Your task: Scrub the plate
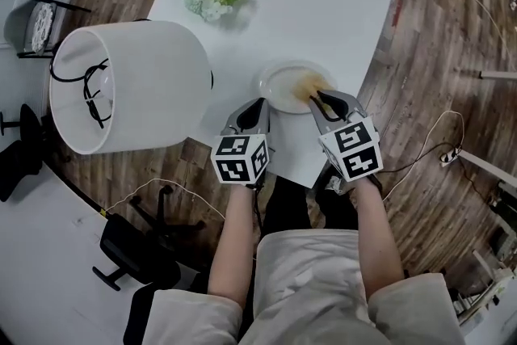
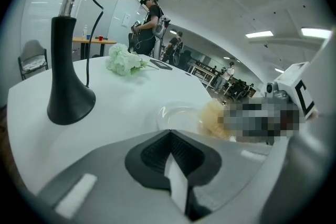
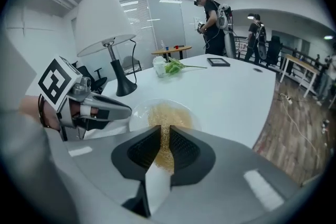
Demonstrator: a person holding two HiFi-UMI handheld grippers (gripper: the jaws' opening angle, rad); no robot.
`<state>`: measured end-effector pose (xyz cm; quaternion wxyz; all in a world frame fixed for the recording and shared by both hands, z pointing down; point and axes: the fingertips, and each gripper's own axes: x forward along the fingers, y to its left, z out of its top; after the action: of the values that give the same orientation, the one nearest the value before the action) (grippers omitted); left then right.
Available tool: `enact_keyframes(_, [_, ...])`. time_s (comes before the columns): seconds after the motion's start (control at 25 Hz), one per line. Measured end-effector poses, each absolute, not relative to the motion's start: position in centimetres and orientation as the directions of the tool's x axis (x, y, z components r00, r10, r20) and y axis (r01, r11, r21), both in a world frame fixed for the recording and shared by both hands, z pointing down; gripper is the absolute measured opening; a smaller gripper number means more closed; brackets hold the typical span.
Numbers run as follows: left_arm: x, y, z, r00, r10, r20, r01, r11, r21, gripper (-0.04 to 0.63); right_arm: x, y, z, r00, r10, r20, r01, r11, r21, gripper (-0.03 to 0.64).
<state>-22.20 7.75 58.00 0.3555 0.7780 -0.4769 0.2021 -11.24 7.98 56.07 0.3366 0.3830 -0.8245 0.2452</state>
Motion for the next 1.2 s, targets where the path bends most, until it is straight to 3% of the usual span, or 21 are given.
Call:
enact_keyframes(0.24, [-22.5, 7.7, 58.2, 0.391, -0.651, 0.651, -0.92, -0.298, 0.255, 0.002, -4.1, 9.2, 53.6, -0.406, -0.573, 0.712, -0.848, 0.526, -0.06, 0.075])
enact_keyframes(0.56, [-19.9, 12.6, 53.4, 0.282, -0.756, 0.591, -0.958, -0.259, 0.125, 0.0, 2.6, 15.8, 50.2, -0.496, -0.638, 0.589, -0.857, 0.468, -0.215, 0.075])
enact_keyframes(1.04, [-14.7, 24.3, 43.5, 0.133, -0.825, 0.549, -0.973, -0.005, 0.229, 0.0, -1.8, 20.5, 45.3, -0.586, -0.629, 0.511, -0.809, 0.495, -0.318, 0.069])
enact_keyframes(1.2, [-14.9, 26.3, 42.7, 0.166, -0.822, 0.545, -0.972, -0.043, 0.231, 0.002, -3.5, 22.3, 45.2, -0.588, -0.62, 0.519, -0.806, 0.507, -0.305, 0.067])
